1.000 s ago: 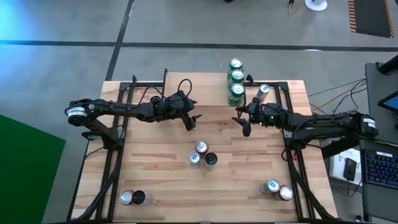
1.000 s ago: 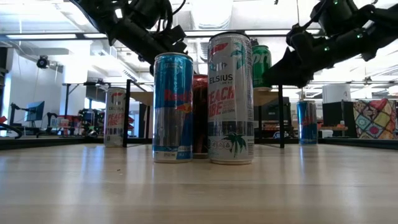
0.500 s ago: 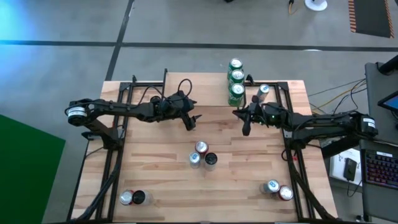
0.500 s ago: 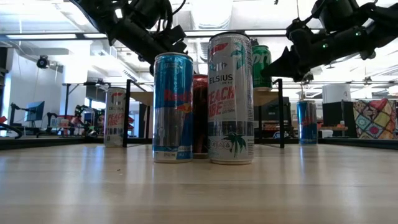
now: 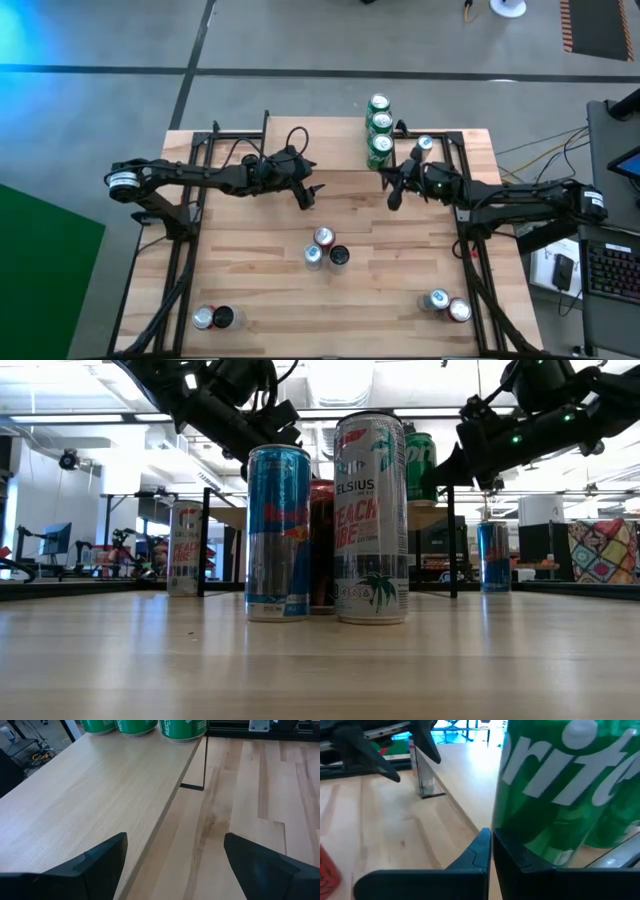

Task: Place canned beverage on shelf
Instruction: Put the green soda can on the shelf aligned with the other green soda cans, then put the top right blue soda can on the shelf

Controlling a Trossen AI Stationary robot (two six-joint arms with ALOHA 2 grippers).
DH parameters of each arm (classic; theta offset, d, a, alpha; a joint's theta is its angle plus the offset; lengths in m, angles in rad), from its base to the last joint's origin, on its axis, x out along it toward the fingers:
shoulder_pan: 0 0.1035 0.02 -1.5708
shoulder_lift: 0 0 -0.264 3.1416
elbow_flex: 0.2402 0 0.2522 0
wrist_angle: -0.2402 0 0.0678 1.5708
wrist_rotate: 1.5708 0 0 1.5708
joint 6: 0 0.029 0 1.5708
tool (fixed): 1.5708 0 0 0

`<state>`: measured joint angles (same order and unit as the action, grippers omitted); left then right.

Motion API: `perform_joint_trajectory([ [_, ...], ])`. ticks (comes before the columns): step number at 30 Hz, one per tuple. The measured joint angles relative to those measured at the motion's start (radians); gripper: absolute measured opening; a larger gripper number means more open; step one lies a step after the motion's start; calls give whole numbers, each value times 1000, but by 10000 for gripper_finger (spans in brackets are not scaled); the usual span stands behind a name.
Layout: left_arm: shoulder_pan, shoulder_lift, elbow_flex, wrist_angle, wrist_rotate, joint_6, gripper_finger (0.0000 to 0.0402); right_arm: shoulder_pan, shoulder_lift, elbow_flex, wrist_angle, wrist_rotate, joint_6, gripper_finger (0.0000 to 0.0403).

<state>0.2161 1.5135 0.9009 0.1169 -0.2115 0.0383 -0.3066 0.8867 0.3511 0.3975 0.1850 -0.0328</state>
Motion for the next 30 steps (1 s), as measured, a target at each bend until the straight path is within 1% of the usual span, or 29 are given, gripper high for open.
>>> perform_joint_trajectory([
  [16, 0, 0, 0, -3, -15, 0, 317, -47, 0, 0, 1, -1, -24, 9],
  [20, 0, 0, 0, -14, -15, 0, 317, -48, -17, 0, -26, -1, -21, 9],
  [25, 0, 1, 0, -24, -15, 0, 317, -48, -108, 0, -138, 0, -20, 17],
  [28, 0, 1, 0, -25, -15, 0, 317, -48, -195, 3, -216, -1, -20, 34],
  [30, 0, 1, 0, -25, -15, 0, 317, -48, -257, 24, -310, 0, -1, 49],
])
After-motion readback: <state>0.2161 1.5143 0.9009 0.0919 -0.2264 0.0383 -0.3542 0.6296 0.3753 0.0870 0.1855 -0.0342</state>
